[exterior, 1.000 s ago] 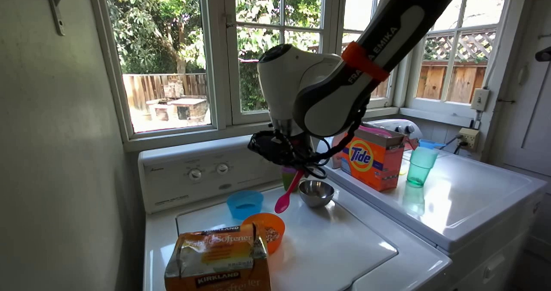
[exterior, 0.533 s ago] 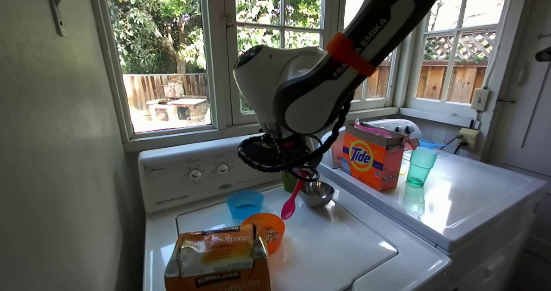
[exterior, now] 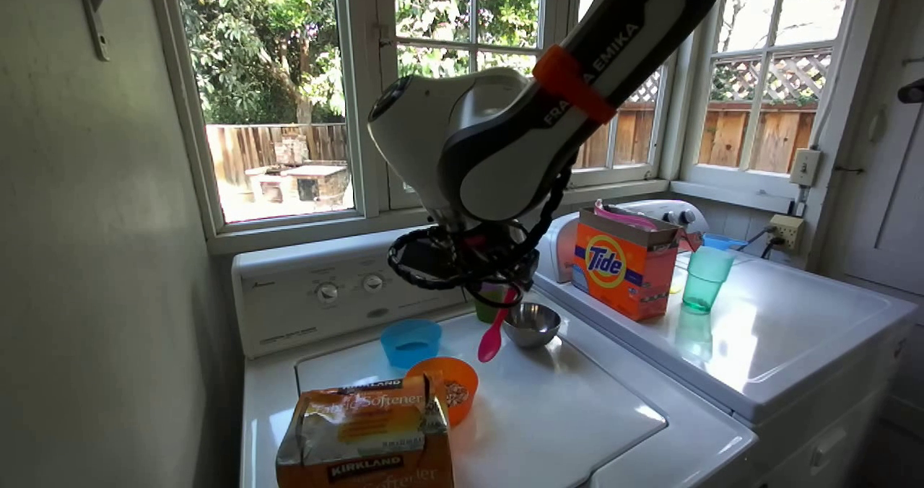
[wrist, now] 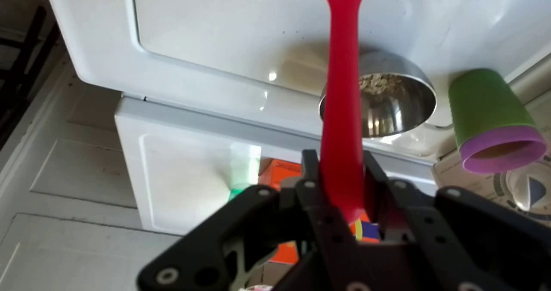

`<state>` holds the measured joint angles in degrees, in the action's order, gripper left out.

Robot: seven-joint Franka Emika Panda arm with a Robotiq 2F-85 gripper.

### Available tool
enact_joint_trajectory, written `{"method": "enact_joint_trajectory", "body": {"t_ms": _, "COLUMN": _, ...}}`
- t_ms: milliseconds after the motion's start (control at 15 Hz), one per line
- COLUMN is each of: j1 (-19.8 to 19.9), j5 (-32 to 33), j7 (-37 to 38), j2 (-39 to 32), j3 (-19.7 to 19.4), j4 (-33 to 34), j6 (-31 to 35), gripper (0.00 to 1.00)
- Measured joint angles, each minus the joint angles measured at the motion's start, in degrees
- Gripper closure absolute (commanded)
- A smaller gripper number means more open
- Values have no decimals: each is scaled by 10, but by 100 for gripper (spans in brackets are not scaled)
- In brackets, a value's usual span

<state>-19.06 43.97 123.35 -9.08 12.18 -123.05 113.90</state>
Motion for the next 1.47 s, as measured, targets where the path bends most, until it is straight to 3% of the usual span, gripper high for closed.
{"method": "enact_joint_trajectory", "body": {"t_ms": 333, "j1": -22, "j5": 27, "j7": 74, "j2": -15, "j3": 17, "j4": 33, "j6": -88, "gripper": 94}}
{"method": "enact_joint_trajectory", "body": {"t_ms": 933, "j1": -36, "j5": 28, "j7": 130, "j2": -102, "j3": 26, "j4": 102, "j6": -95, "gripper": 94}}
{"method": "enact_joint_trajectory", "body": {"t_ms": 1467, "j1": -55, "j5": 65, "j7": 148, "j2": -181, "j3": 9, "j4": 167, "j6": -95, "gripper": 94}}
